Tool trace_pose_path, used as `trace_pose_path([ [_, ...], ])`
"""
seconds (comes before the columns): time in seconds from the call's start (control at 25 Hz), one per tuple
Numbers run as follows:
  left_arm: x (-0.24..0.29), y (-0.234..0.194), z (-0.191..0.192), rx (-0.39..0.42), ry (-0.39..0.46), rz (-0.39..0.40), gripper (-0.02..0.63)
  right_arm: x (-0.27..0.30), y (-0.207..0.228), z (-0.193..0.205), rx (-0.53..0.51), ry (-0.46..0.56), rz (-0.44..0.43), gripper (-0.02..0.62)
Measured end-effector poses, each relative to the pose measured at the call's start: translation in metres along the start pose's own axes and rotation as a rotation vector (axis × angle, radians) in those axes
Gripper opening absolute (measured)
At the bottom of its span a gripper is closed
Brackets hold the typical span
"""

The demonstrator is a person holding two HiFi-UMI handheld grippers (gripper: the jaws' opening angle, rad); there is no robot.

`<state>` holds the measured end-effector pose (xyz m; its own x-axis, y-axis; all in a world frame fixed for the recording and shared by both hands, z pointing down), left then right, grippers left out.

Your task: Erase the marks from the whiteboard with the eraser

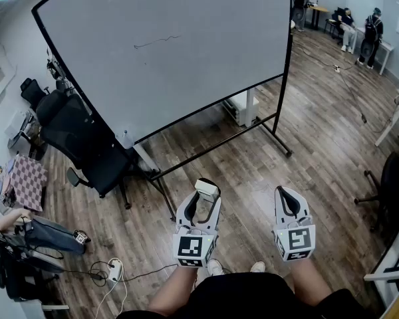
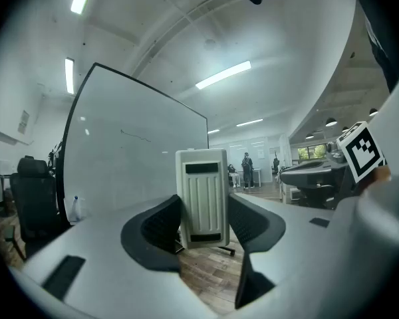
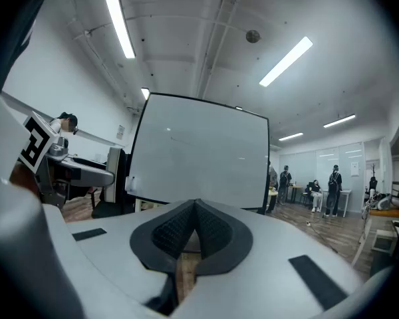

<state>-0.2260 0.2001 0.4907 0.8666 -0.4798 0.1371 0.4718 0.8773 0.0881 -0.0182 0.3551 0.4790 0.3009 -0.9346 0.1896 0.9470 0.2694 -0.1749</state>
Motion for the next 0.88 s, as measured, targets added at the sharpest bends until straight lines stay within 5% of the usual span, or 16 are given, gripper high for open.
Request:
trace_pose_path([
  [0.88,-0.022,-0.08,0.006,-0.008,0.029,-0.023,0.239,0.051,-0.07,-0.02,0.018,0.028,-0.029,0.018],
])
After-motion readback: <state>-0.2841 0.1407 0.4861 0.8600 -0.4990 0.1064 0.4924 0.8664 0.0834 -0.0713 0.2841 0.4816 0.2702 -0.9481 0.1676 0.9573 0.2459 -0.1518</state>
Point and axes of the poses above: the fingertips, and each gripper's own axes: x forward along the fingers, y to its right, z out of its underside, the point moved 9 cm from there along -x, backward along the fingers, and after that the axes turned 6 degrees about -y, right-handed, at the moved point
